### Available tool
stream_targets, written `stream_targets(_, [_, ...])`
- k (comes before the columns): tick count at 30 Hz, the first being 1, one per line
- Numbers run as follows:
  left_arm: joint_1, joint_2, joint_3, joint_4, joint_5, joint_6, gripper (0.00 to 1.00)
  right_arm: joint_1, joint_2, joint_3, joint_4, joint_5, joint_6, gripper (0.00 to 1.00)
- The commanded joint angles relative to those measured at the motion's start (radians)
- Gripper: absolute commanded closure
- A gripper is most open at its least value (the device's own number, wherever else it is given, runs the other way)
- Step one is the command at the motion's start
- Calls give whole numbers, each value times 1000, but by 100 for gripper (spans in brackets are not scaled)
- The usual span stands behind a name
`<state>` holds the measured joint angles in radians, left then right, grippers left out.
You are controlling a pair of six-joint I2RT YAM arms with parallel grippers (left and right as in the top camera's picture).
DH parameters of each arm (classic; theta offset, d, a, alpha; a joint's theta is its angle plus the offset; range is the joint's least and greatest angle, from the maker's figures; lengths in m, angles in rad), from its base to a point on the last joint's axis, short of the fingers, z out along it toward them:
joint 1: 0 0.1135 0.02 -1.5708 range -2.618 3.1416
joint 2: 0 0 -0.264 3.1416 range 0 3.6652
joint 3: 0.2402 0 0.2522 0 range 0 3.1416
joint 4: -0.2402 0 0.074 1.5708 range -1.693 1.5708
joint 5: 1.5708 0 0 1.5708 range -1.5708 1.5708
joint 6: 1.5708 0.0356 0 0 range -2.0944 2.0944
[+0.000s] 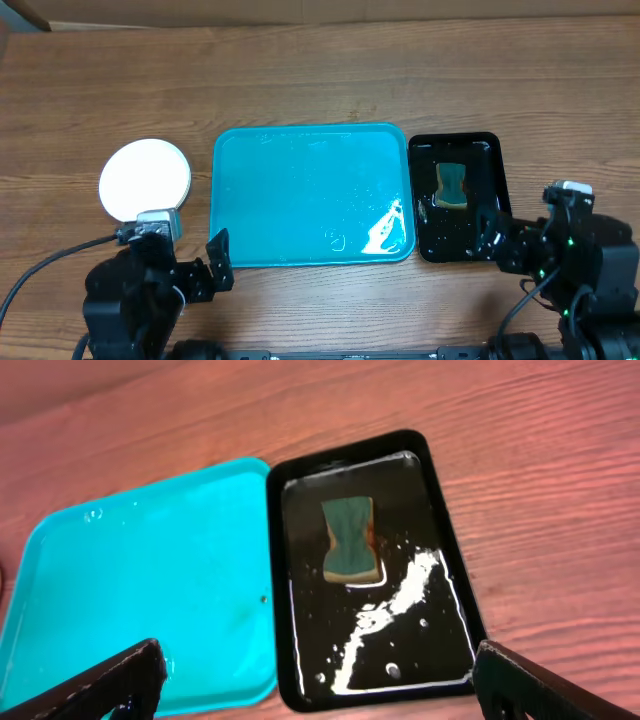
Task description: Clean dirty plates on tray and stack at the side
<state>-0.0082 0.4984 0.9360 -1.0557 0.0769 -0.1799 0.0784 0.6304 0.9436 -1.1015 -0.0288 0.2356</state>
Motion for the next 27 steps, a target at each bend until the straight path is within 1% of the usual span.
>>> stream_targets(1, [-5,-5,-18,-8,-10,12,0,-1,1,-8,-10,20,0,0])
stream_targets(11, [-5,-4,-18,-72,-10,12,0,-1,1,-8,-10,20,0,0])
stream_targets(19, [-5,-4,-18,-74,-10,12,0,-1,0,-8,-11,47,-1,0])
stream_targets(22, [-5,-4,-18,-74,-10,12,0,-1,-9,-8,-14,97,-1,0])
stream_targets(27, [-5,-4,-18,-74,-10,12,0,-1,-67,-11,-16,84,0,0])
